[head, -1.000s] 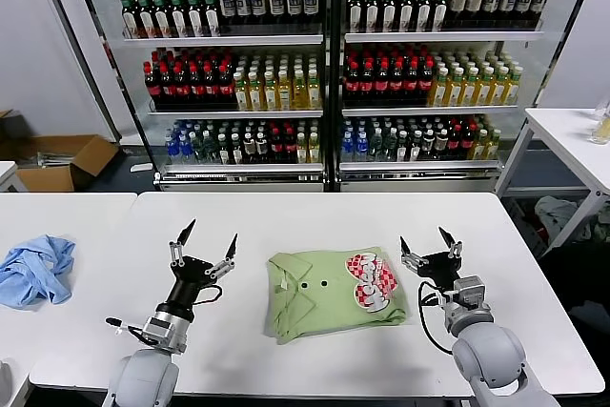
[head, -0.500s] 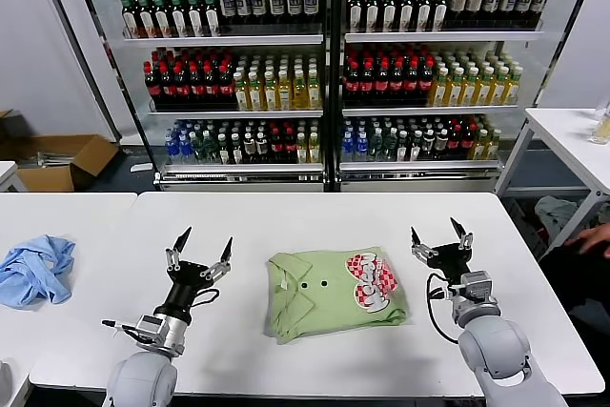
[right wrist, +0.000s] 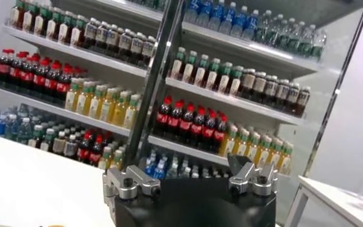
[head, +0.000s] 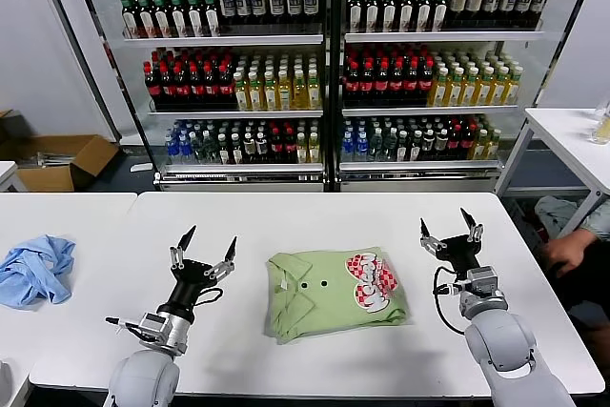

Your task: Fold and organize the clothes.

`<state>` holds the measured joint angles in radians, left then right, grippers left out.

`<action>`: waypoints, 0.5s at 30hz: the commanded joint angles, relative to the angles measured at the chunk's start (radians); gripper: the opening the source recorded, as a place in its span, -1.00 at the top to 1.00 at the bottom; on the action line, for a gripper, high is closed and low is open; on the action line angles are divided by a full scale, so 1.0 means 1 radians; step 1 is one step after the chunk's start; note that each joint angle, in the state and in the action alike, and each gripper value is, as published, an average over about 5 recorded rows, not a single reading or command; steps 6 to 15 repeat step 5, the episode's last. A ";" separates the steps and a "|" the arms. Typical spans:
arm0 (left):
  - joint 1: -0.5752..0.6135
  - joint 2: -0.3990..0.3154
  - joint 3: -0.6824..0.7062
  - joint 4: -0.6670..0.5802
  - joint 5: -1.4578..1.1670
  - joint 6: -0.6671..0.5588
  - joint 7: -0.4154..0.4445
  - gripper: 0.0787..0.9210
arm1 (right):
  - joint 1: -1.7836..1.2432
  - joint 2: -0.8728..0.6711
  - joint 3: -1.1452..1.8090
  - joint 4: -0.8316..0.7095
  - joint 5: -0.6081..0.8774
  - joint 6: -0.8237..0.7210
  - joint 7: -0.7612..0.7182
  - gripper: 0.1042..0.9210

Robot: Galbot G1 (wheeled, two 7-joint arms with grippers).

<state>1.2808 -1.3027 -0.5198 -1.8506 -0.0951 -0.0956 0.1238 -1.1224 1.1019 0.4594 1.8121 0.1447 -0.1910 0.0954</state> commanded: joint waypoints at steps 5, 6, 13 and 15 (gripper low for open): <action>-0.029 -0.001 -0.017 0.038 -0.019 -0.018 -0.005 -0.77 | 0.024 0.008 0.007 -0.045 -0.061 0.072 -0.006 -0.76; -0.029 -0.001 -0.017 0.038 -0.019 -0.018 -0.005 -0.77 | 0.024 0.008 0.007 -0.045 -0.061 0.072 -0.006 -0.76; -0.029 -0.001 -0.017 0.038 -0.019 -0.018 -0.005 -0.77 | 0.024 0.008 0.007 -0.045 -0.061 0.072 -0.006 -0.76; -0.029 -0.001 -0.017 0.038 -0.019 -0.018 -0.005 -0.77 | 0.024 0.008 0.007 -0.045 -0.061 0.072 -0.006 -0.76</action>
